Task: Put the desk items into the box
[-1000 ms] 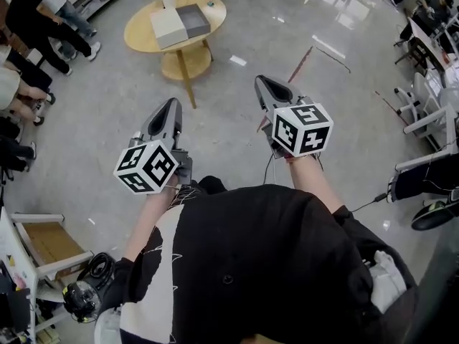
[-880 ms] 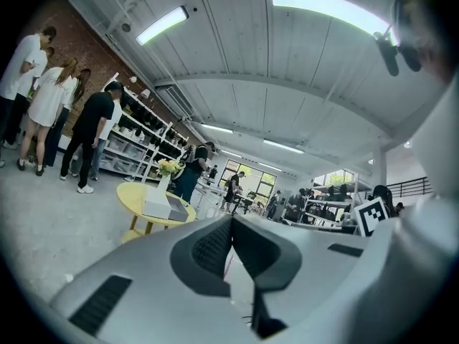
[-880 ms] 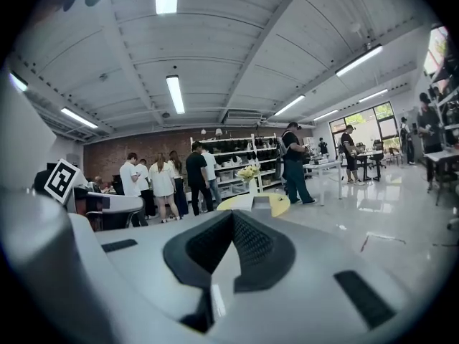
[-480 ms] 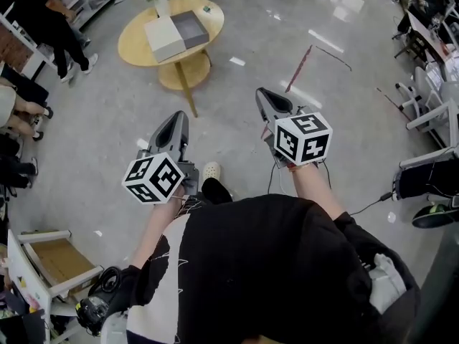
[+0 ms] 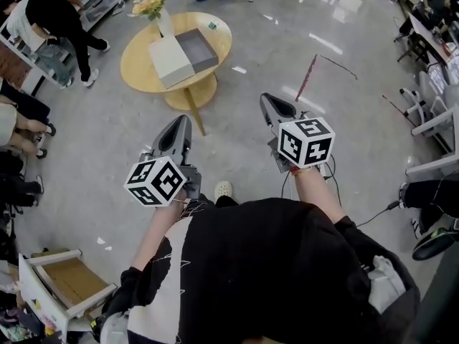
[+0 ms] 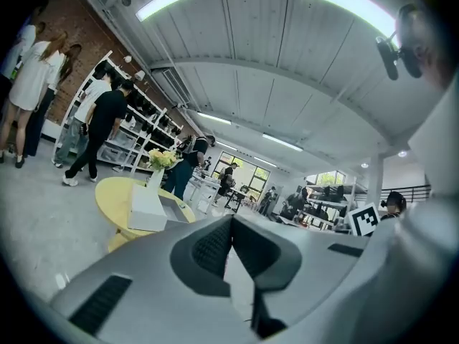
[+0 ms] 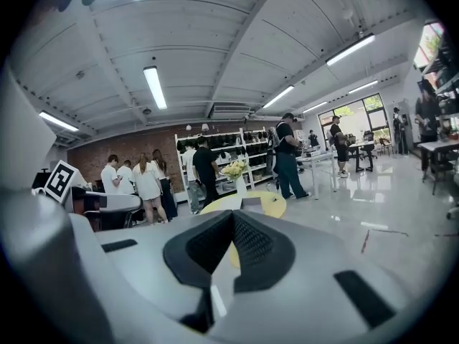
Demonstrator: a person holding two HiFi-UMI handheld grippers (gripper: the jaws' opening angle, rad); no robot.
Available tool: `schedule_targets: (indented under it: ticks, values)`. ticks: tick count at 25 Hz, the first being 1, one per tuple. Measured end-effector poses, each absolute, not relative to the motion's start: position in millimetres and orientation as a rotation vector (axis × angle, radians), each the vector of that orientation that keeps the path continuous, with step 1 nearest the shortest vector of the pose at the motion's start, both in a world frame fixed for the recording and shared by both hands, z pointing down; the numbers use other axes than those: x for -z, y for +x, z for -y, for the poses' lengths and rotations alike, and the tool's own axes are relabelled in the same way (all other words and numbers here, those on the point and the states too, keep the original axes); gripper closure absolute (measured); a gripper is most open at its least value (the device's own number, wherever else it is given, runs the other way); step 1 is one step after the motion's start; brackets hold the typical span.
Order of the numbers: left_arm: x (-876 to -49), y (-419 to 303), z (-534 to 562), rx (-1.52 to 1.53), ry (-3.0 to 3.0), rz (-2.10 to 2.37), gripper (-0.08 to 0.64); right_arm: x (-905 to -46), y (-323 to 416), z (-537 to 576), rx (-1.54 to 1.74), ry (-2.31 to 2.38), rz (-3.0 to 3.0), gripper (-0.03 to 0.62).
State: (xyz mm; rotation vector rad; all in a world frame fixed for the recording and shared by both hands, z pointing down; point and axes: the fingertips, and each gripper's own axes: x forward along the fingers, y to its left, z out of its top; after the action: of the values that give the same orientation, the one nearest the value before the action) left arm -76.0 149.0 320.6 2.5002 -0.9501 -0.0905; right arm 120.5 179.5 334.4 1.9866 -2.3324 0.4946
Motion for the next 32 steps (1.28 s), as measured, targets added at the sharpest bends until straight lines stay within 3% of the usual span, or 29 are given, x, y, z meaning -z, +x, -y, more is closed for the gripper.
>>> schedule_targets:
  ticks: [18, 32]
  values:
    - [-304.0, -84.3, -15.0, 0.112, 2.572, 0.854, 0.55, -320.4, 101.1, -67.5, -0.434, 2.059, 2.303, 0.588]
    - [-301.0, -66.2, 18.5, 0.138, 2.585, 0.754, 0.551, -315.6, 107.1, -44.8, -0.433, 2.079, 2.245, 0.588]
